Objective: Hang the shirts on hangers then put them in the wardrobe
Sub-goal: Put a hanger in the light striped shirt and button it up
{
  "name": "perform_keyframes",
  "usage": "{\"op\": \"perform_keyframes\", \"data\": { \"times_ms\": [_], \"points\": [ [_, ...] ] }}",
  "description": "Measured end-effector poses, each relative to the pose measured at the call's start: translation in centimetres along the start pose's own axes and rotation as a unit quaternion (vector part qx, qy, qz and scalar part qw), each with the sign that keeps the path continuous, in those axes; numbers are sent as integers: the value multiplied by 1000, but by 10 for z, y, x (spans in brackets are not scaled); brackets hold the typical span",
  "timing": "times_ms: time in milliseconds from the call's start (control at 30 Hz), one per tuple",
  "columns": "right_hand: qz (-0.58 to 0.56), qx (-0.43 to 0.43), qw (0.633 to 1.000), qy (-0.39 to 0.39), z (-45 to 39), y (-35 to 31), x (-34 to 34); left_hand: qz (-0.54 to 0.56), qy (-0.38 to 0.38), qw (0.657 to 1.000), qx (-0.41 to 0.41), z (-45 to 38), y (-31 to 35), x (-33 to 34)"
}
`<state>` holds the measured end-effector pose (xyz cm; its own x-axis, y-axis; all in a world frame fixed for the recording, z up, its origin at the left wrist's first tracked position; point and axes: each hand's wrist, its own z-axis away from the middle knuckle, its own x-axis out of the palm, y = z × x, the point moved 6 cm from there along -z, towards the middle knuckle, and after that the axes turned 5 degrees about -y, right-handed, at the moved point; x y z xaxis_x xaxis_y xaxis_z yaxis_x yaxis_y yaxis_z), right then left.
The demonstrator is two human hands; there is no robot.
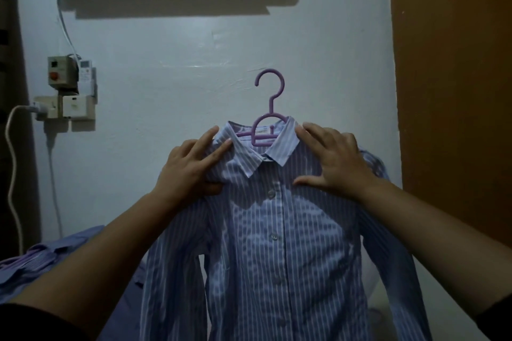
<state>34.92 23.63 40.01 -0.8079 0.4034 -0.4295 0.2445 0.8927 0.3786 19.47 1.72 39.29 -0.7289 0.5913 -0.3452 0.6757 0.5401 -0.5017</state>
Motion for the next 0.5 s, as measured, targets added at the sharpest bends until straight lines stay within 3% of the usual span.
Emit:
{"op": "perform_keyframes", "data": {
  "times_ms": [133,500],
  "points": [
    [38,28,999,-16,8,13,3,-10,-1,1000,-15,-4,-9,-4],
    [35,9,998,51,8,10,-12,-47,54,997,37,-25,7,-20]
  ]
}}
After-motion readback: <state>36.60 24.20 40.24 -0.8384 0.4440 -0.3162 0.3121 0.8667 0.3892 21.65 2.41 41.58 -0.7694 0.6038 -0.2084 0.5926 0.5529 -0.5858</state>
